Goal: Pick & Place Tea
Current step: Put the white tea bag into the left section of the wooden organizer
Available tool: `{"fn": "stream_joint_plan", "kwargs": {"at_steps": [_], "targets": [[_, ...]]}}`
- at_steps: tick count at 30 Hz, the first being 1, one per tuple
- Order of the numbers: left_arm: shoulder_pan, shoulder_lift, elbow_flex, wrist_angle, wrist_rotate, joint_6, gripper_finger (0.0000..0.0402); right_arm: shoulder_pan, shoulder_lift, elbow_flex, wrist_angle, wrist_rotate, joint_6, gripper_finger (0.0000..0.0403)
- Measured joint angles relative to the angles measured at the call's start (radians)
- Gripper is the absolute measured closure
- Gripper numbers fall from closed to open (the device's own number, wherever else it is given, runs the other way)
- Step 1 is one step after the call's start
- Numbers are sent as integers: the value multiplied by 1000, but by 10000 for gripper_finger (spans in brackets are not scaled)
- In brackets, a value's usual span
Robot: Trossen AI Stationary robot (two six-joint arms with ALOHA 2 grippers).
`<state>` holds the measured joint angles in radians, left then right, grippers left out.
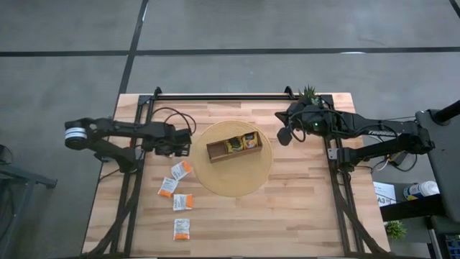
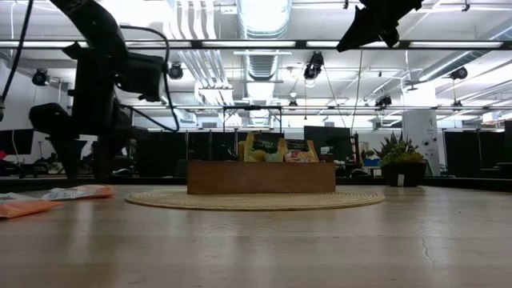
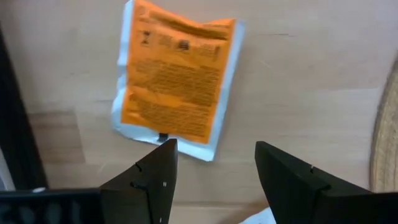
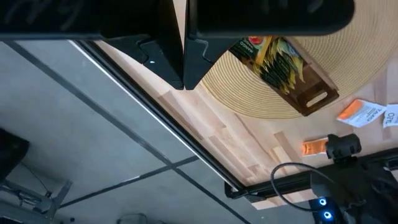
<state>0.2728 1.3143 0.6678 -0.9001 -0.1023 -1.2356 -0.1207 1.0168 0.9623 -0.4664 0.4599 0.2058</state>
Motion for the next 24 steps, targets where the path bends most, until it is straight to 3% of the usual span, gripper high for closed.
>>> {"fn": "stream_joint_plan", "kwargs": {"at_steps": [8, 20, 24], "targets": [[1, -25, -34, 3, 0, -47, 193, 0, 0, 5, 0, 0, 0, 394], [9, 88, -30, 58, -29, -23, 194, 0, 0, 8, -1, 1, 0, 394], [9, 102, -31, 58, -28, -20, 215, 0, 0, 12, 0, 1, 0, 394]]}}
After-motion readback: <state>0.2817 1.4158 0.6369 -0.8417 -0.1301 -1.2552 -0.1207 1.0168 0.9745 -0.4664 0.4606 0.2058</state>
